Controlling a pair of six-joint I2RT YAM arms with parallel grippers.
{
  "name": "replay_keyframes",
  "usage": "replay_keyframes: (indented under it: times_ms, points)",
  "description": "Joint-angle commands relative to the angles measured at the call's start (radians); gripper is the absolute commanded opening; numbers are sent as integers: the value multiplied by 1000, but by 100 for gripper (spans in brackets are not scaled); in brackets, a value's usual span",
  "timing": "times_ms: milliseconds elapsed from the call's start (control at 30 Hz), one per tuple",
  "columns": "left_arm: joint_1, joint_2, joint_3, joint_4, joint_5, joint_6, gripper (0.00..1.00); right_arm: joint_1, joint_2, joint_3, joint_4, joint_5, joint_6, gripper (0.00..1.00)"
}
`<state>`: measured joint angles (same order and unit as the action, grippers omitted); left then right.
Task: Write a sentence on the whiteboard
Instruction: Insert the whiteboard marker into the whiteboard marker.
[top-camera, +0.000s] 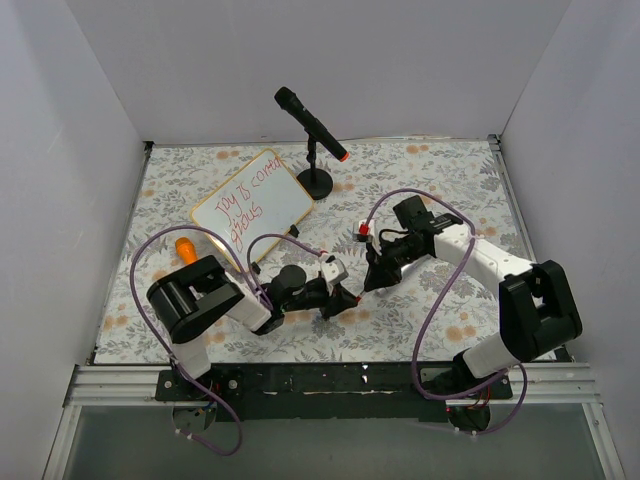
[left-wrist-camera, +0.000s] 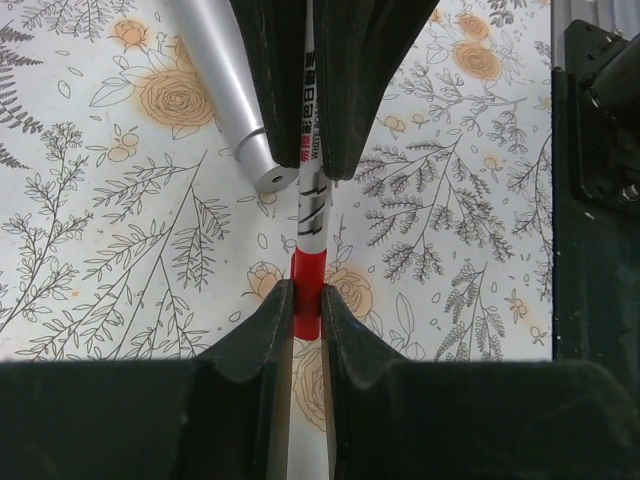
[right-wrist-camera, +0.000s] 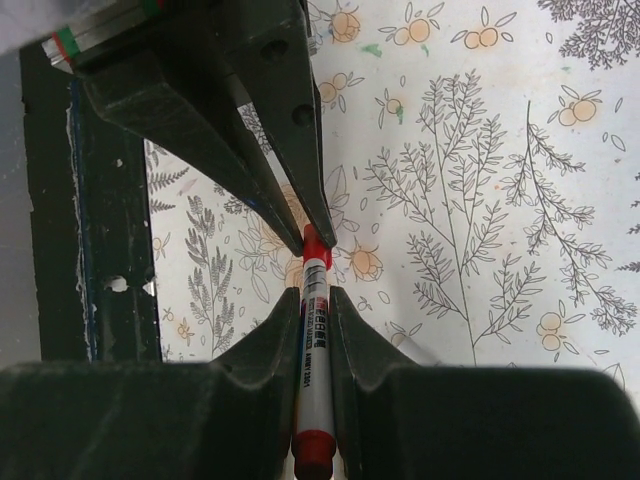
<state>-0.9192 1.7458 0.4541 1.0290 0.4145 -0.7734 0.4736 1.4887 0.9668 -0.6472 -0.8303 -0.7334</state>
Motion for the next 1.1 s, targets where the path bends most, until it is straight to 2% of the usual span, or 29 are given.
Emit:
replay_keyframes:
  times_ms: [0, 200, 1067]
  points:
    - [-4, -9, 110, 331, -54, 14, 0, 39, 53, -17, 34, -29, 43, 1]
    - [-3, -2, 147, 362, -75, 31, 0, 45, 90, -16, 41, -30, 57, 1]
    - [-1, -20, 294, 241, -89, 128, 0, 66, 136, -14, 52, -12, 71, 1]
